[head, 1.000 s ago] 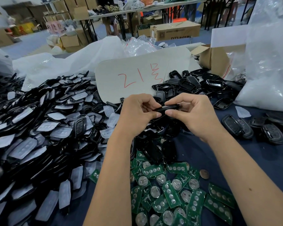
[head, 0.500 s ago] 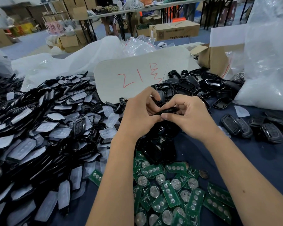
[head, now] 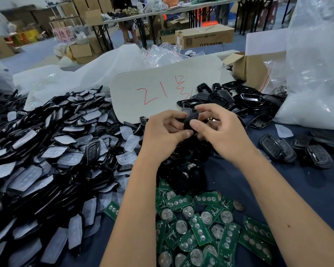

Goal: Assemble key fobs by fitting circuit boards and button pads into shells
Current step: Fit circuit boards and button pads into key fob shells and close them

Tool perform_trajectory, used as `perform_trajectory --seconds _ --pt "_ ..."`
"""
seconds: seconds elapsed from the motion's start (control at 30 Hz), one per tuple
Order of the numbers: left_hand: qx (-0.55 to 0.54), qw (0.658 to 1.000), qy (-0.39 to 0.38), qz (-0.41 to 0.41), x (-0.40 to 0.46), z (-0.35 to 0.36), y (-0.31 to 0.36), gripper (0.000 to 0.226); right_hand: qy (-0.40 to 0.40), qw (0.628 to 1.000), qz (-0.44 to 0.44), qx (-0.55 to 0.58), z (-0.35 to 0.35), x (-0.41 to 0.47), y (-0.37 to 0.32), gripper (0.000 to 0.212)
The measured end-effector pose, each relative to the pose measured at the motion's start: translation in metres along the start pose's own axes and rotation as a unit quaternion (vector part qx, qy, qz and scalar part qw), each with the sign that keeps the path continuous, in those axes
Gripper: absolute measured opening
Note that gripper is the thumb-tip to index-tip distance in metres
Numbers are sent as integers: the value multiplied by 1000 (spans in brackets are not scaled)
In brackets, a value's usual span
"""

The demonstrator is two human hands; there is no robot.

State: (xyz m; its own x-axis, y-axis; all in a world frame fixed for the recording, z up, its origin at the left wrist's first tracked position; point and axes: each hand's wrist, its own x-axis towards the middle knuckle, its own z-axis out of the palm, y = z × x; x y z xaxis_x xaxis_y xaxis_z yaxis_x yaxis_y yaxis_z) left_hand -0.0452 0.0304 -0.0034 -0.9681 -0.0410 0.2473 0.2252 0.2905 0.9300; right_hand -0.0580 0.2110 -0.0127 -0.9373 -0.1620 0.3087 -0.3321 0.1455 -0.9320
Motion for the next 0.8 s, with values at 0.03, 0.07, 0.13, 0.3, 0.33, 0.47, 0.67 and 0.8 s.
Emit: perform_trajectory --seconds 0.03,0.07,0.13,0.3,0.33,0.47,0.67,0.8 --pt "-50 998 12 -18 0 0 -1 37 8 1000 10 12 1 1 0 22" --pt "-104 994 19 -38 -1 0 -1 34 12 1000 14 16 1 1 1 16" --pt "-197 978 15 -72 -1 -1 -2 26 4 999 26 18 3 1 2 14" --pt "-352 927 -48 -119 -2 -4 0 40 7 998 27 52 8 -1 1 39" --pt "-362 922 -58 -126 -3 -5 0 47 7 997 29 73 9 -1 -1 35" --pt "-353 919 -77 -158 -5 -4 3 69 -1 989 42 143 8 -3 -3 18" --pt "-356 916 -83 -164 -6 -1 8 71 4 984 56 168 6 -3 -5 21" --pt "-347 919 -77 -172 -6 1 8 69 6 987 58 148 6 -3 -4 29"
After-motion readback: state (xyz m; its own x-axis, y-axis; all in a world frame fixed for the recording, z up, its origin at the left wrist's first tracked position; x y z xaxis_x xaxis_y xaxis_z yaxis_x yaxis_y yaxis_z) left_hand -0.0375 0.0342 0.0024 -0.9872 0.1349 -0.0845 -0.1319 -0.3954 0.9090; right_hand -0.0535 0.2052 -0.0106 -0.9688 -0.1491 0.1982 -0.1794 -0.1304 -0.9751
